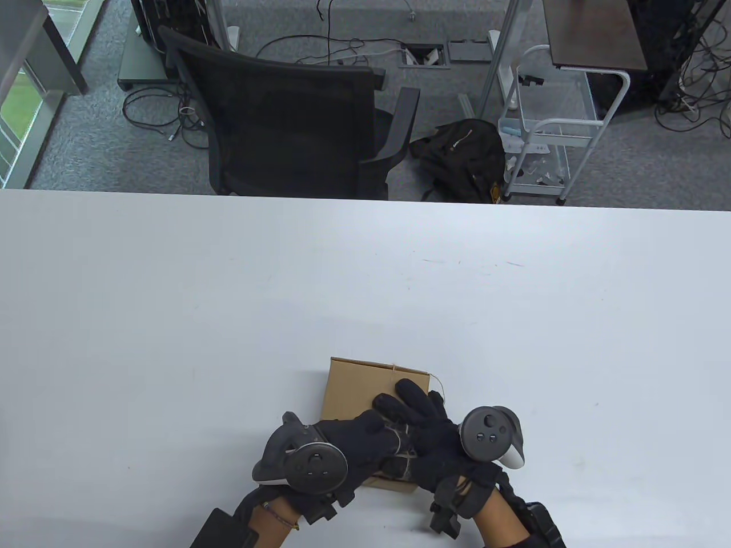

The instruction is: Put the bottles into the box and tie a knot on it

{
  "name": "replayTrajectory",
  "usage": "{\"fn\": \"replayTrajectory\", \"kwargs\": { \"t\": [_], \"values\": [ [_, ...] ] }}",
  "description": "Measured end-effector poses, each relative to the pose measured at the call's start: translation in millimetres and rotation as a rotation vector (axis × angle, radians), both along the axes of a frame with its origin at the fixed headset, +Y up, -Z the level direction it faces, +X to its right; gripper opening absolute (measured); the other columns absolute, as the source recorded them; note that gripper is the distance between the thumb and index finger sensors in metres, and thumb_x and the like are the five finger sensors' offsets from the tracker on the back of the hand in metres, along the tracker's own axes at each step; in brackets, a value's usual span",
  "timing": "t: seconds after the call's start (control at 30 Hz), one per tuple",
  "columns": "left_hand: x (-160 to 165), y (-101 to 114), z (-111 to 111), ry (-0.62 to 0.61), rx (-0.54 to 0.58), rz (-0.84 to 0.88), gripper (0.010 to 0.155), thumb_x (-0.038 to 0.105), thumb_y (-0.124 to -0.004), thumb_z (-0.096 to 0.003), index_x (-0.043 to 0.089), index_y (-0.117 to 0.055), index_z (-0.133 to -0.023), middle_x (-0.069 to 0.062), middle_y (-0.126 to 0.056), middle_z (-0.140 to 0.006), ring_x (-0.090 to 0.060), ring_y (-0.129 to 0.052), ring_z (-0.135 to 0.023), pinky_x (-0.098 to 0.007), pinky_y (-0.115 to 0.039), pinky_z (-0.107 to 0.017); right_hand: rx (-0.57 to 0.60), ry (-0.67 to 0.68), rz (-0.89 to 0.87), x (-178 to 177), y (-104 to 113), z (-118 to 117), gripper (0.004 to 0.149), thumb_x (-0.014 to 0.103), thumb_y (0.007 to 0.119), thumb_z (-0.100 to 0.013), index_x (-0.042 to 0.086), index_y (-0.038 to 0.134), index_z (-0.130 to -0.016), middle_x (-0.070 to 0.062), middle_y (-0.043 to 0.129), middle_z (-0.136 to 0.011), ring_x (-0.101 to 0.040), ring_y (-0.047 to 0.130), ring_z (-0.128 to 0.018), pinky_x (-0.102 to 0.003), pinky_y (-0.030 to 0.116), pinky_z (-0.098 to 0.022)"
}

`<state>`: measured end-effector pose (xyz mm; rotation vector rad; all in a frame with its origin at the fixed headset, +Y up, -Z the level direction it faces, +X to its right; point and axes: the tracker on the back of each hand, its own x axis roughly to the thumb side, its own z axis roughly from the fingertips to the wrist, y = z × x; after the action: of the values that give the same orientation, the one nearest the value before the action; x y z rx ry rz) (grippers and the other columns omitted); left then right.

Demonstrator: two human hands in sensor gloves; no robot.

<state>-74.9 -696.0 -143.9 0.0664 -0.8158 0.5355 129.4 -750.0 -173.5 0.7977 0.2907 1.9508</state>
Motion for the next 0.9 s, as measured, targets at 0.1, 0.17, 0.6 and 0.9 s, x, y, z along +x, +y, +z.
{"fn": "replayTrajectory", "kwargs": {
  "t": [0.1,0.17,0.6,0.9],
  "values": [
    [0.7,-0.5,0.4,-0.004,0.000,-0.008,0.046,0.040,-0.089,-0.0513,0.033,-0.083,-0.096,0.002,-0.089,-0.078,-0.013,-0.103,-0.031,-0.023,-0.090,-0.020,-0.008,0.012,0.001,0.0,-0.2,0.3,0.076,0.067,0.073,-0.043,0.013,0.078,-0.096,-0.005,0.049,-0.116,-0.028,0.013,-0.107,-0.074,0.004,-0.061],
    [-0.4,0.3,1.5,0.029,0.026,-0.009,0.046,0.040,-0.088,-0.0507,0.033,-0.084,-0.096,0.002,-0.089,-0.079,-0.014,-0.103,-0.031,-0.024,-0.090,-0.019,-0.006,-0.005,-0.009,0.2,0.0,0.5,0.077,0.067,0.072,-0.043,0.012,0.078,-0.097,-0.006,0.049,-0.116,-0.029,0.013,-0.107,-0.075,0.005,-0.061],
    [-1.8,0.5,5.4,0.130,0.136,-0.043,0.046,0.043,-0.085,-0.0517,0.024,-0.082,-0.094,0.004,-0.089,-0.079,-0.010,-0.103,-0.032,-0.021,-0.091,-0.020,-0.005,-0.067,-0.024,-1.3,-0.7,6.2,0.075,0.062,0.076,-0.044,0.008,0.078,-0.096,-0.008,0.051,-0.115,-0.031,0.016,-0.106,-0.075,0.006,-0.061],
    [-15.2,-1.7,-1.8,0.085,0.015,0.118,0.054,0.044,-0.086,-0.0535,0.028,-0.074,-0.105,0.004,-0.089,-0.081,-0.008,-0.102,-0.030,-0.019,-0.090,-0.019,-0.002,-0.047,0.006,-1.5,0.3,4.6,0.074,0.062,0.079,-0.043,0.014,0.076,-0.098,-0.008,0.049,-0.116,-0.031,0.014,-0.106,-0.075,0.005,-0.061]
  ]
}}
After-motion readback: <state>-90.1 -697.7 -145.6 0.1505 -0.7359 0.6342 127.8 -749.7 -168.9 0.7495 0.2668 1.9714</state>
